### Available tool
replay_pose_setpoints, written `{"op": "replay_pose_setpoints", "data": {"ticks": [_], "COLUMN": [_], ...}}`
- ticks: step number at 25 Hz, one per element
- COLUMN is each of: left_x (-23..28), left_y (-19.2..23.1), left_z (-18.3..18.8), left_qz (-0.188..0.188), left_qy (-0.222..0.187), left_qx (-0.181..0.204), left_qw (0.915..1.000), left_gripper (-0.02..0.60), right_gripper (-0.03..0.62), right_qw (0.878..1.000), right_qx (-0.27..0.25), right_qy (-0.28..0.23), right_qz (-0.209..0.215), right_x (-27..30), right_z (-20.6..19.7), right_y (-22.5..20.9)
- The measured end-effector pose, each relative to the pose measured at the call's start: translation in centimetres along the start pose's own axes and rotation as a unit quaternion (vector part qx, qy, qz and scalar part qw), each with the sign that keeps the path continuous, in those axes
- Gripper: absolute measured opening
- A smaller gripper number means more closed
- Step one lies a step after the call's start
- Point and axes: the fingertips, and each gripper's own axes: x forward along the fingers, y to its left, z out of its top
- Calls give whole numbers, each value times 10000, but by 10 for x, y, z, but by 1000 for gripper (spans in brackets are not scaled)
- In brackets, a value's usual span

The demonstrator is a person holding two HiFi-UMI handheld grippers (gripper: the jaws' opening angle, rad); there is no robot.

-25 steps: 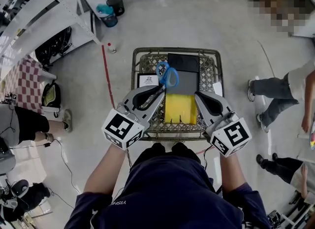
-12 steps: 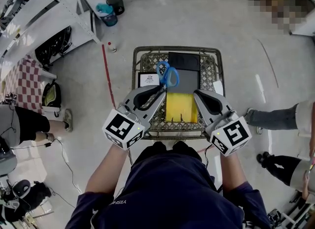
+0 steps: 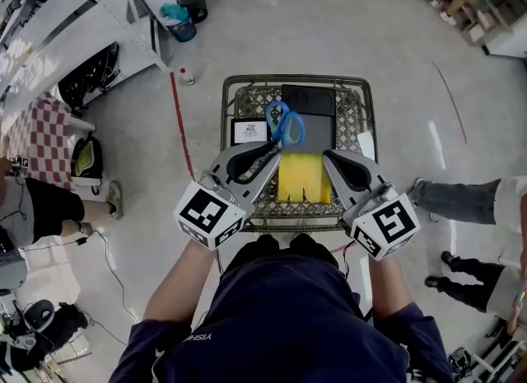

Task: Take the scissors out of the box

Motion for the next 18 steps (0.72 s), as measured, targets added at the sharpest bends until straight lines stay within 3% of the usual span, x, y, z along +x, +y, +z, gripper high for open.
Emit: {"op": "replay_pose_setpoints", "data": {"ticks": [18], "left_x": [8], "left_y": [-1], "left_z": [-8], "left_qz": [-40], "left_qy": [79], "left_qx": [-9], "left_qw": [10000], "left_gripper": [74], "right_gripper": [18], "right_qw": [10000], "right_qx": [44], "right_qy": [28], "right_qz": [11], "right_x": [2], "right_z": [-8], "right_y": [-4]}}
